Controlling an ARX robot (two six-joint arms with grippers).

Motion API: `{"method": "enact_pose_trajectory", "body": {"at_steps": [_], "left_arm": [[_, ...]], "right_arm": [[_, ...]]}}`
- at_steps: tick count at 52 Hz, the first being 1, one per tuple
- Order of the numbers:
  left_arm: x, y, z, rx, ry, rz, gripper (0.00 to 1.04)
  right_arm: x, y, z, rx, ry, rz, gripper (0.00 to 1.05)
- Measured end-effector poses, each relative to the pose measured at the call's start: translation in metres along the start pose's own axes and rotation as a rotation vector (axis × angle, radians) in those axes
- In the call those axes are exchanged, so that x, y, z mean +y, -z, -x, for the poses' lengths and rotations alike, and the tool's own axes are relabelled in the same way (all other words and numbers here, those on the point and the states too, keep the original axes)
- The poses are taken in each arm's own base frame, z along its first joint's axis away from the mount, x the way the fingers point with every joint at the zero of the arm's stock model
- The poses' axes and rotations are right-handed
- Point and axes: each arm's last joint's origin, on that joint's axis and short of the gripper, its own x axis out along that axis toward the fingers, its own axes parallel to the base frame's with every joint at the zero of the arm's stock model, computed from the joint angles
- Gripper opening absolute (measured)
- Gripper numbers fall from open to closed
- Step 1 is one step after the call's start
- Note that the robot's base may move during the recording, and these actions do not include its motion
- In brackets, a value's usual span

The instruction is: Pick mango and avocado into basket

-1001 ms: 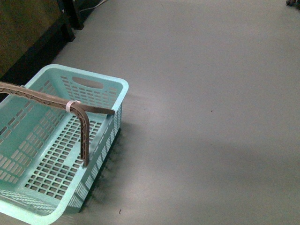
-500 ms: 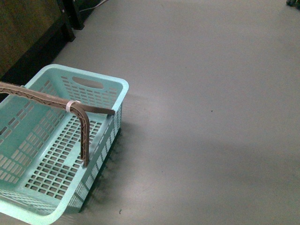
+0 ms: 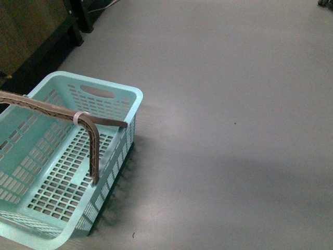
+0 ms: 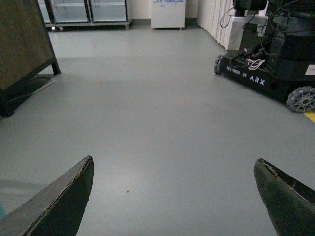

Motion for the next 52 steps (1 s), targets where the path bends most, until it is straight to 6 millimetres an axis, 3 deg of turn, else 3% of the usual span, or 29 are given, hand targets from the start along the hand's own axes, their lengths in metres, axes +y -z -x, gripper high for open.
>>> {"method": "enact_pose_trajectory", "body": {"at_steps": [6, 17, 40, 52], "left_arm": [[0.002, 0.000, -0.032, 0.014, -0.054, 0.008, 0.97], [0.000, -0.005, -0.070, 0.023, -0.082, 0.022, 0.97], [-0.005, -0.035, -0.155, -0.011, -0.109, 0.066, 0.97], [-0.003, -0.031, -0.173, -0.002, -0.120, 0.065, 0.67]], "right_arm": [[0.000, 0.000, 0.000, 0.000, 0.000, 0.000, 0.96], [0.000, 0.000, 0.000, 0.000, 0.000, 0.000, 0.96], [0.000, 0.000, 0.000, 0.000, 0.000, 0.000, 0.96], [0.000, 0.000, 0.000, 0.000, 0.000, 0.000, 0.96]]}}
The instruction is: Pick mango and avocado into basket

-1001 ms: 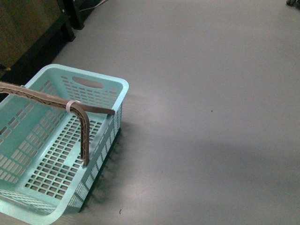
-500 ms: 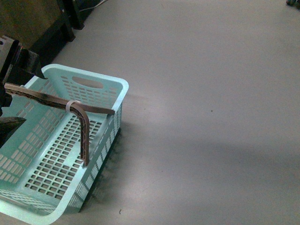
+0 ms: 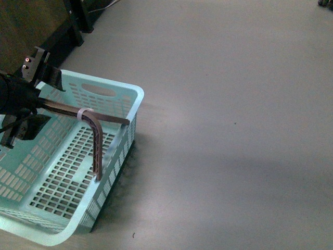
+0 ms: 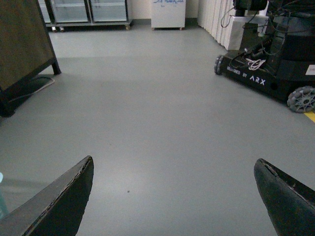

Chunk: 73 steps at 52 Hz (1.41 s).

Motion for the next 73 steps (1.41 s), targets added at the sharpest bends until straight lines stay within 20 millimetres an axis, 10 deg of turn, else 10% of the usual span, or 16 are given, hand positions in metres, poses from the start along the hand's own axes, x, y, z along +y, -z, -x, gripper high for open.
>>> {"method": "enact_pose_trajectory", "body": {"at_steps": [17, 22, 33, 51, 73], "left_arm": [[-0.004, 0.001, 0.002, 0.001, 0.034, 0.104, 0.08], [-0.001, 0.004, 0.018, 0.022, 0.043, 0.118, 0.05], [-0.014, 0.000, 0.082, 0.031, 0.115, 0.205, 0.05], [-0.047, -0.012, 0.252, -0.006, 0.329, 0.298, 0.05], [-0.058, -0.016, 0.350, -0.071, 0.475, 0.267, 0.04]], "right_arm": [[0.000, 0.000, 0.000, 0.000, 0.000, 0.000, 0.96], [0.000, 0.000, 0.000, 0.000, 0.000, 0.000, 0.96], [0.000, 0.000, 0.000, 0.000, 0.000, 0.000, 0.96], [0.000, 0.000, 0.000, 0.000, 0.000, 0.000, 0.96], [0.000, 0.000, 0.000, 0.000, 0.000, 0.000, 0.96]]}}
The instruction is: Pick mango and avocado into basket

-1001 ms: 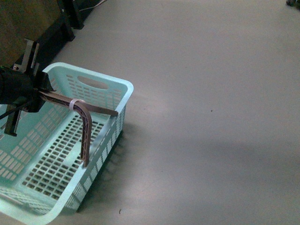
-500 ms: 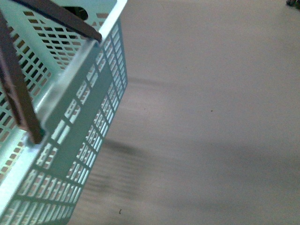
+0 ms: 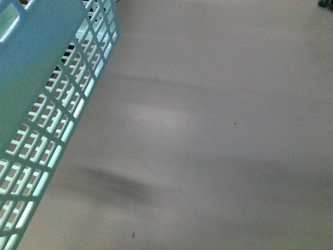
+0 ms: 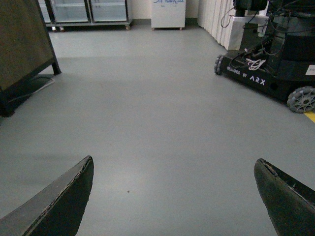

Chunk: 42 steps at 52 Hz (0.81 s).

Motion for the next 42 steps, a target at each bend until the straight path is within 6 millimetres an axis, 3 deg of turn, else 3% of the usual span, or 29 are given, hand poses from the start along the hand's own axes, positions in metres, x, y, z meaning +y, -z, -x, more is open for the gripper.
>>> {"method": "enact_pose_trajectory", "body": {"at_steps": [42], "left_arm": [[0.0007, -0.0003, -0.0010, -0.008, -0.009, -0.003, 0.04]], "right_arm": [[0.0000, 0.0000, 0.0000, 0.000, 0.001, 0.000, 0.96]]}}
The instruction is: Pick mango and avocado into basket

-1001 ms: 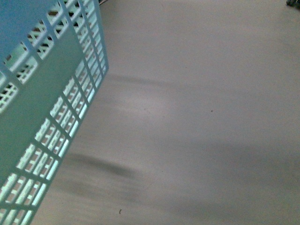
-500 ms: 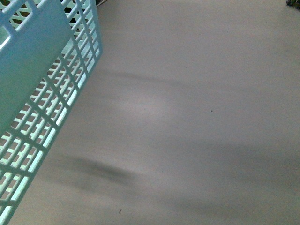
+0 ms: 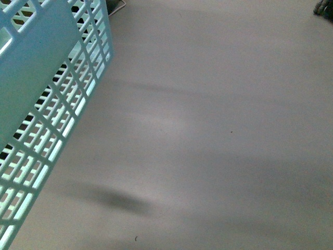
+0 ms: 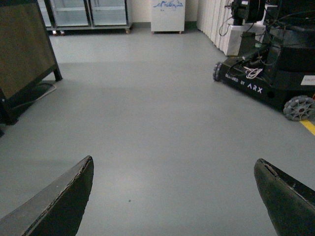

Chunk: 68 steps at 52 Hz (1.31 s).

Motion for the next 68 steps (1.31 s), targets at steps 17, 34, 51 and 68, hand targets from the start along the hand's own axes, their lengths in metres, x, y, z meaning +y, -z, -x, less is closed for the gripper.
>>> {"method": "enact_pose_trajectory", "body": {"at_steps": [17, 34, 51, 68], "left_arm": [[0.0000, 0.0001, 0.0000, 0.002, 0.000, 0.000, 0.04], [0.0000, 0.0000, 0.0000, 0.000, 0.000, -0.001, 0.04], [0.0000, 0.0000, 0.0000, 0.002, 0.000, -0.001, 0.04], [0.0000, 0.0001, 0.0000, 0.002, 0.000, -0.001, 0.04]], "right_arm": [[0.0000, 0.0000, 0.0000, 0.000, -0.001, 0.000, 0.96], [0.0000, 0.0000, 0.0000, 0.000, 0.000, 0.000, 0.96], [0.0000, 0.0000, 0.0000, 0.000, -0.001, 0.000, 0.96], [0.0000, 0.0000, 0.0000, 0.000, -0.001, 0.000, 0.96]]}}
